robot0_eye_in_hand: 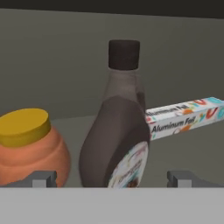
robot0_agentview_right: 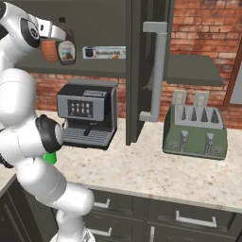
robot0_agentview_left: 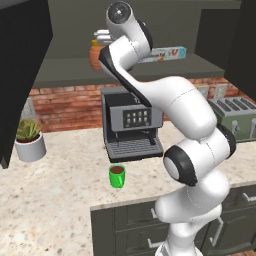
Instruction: Pick the syrup bottle and honey bottle from the cabinet and place them next to the mug.
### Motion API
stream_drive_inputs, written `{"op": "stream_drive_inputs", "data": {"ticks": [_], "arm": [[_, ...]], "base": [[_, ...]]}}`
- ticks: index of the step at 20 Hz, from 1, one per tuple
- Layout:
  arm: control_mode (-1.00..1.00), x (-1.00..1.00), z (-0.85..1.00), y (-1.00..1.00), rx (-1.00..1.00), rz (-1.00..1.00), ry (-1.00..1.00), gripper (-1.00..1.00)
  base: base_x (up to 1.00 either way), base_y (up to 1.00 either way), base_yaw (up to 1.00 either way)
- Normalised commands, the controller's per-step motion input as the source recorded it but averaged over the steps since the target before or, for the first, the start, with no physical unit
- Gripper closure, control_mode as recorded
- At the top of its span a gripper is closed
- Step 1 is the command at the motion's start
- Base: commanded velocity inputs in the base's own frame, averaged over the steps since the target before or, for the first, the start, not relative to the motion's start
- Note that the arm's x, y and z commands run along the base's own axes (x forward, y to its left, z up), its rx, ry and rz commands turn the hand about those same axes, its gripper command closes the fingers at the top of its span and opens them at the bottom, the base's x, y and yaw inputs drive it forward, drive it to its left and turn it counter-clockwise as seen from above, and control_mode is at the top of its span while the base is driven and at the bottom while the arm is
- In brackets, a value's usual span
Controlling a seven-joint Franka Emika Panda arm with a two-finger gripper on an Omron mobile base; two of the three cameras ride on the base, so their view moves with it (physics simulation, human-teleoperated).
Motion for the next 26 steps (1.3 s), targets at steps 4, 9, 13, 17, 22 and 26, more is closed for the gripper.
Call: {"op": "stream_drive_inputs", "data": {"ticks": [4, 9, 13, 17, 22, 26], "arm": [[-1.00, 0.09, 0.00, 0.00, 0.00, -0.05, 0.00, -1.00], [-1.00, 0.09, -0.01, 0.00, 0.00, -0.05, 0.00, -1.00], [-1.00, 0.10, -0.01, 0.00, 0.00, -0.02, 0.02, -1.00], [-1.00, 0.06, -0.04, 0.00, 0.00, 0.00, 0.02, -1.00], [-1.00, 0.00, -0.12, 0.00, 0.00, 0.00, 0.03, -1.00], [-1.00, 0.00, -0.14, 0.00, 0.00, 0.00, 0.01, -1.00]], "base": [[0.00, 0.00, 0.00], [0.00, 0.00, 0.00], [0.00, 0.00, 0.00], [0.00, 0.00, 0.00], [0.00, 0.00, 0.00], [0.00, 0.00, 0.00]]}}
